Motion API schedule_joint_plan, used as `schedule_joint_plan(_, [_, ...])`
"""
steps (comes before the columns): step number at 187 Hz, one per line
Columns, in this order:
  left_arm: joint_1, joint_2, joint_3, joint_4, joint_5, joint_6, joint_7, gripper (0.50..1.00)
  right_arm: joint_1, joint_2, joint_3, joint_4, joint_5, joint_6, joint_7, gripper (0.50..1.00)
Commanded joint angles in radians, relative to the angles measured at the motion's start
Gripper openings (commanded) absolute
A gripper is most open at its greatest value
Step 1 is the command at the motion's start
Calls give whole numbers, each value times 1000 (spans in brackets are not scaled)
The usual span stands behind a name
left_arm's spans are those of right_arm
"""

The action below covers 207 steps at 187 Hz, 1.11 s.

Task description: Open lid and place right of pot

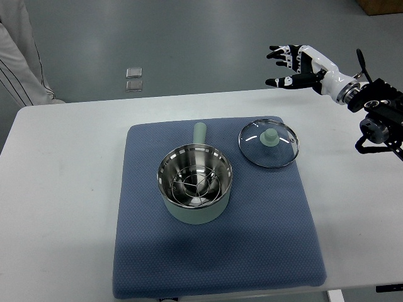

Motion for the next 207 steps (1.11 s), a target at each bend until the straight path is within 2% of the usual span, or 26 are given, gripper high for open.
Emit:
schedule_joint_plan(1, [0,0,0,0,-1,0,0,1000,-25,27,2,-21,165,-14,-59,926])
schedule_joint_plan(24, [0,0,0,0,1,0,0,1000,-56,49,0,-71,392,-22,-101,926])
schedule_joint_plan(46, [0,0,0,0,1,0,0,1000,-73,75,2,-77,517,-28,-111,926])
schedule_joint_plan(66, [2,0,0,0,1,0,-2,1000,-93,87,2,-77,610,-66,-111,926])
schedule_joint_plan(90, [2,0,0,0,1,0,0,1000,-107,126,15,-77,644,-73,-109,928])
schedule_joint_plan(122, [0,0,0,0,1,0,0,1000,-136,144,141,-79,653,-76,-109,928])
schedule_joint_plan(125, [2,0,0,0,1,0,0,1000,-144,147,169,-79,644,-94,-103,928])
schedule_joint_plan(142, [2,0,0,0,1,0,0,1000,-145,149,170,-80,635,-126,-100,928])
schedule_joint_plan(207, [0,0,0,0,1,0,0,1000,-153,149,170,-93,635,-132,-83,930])
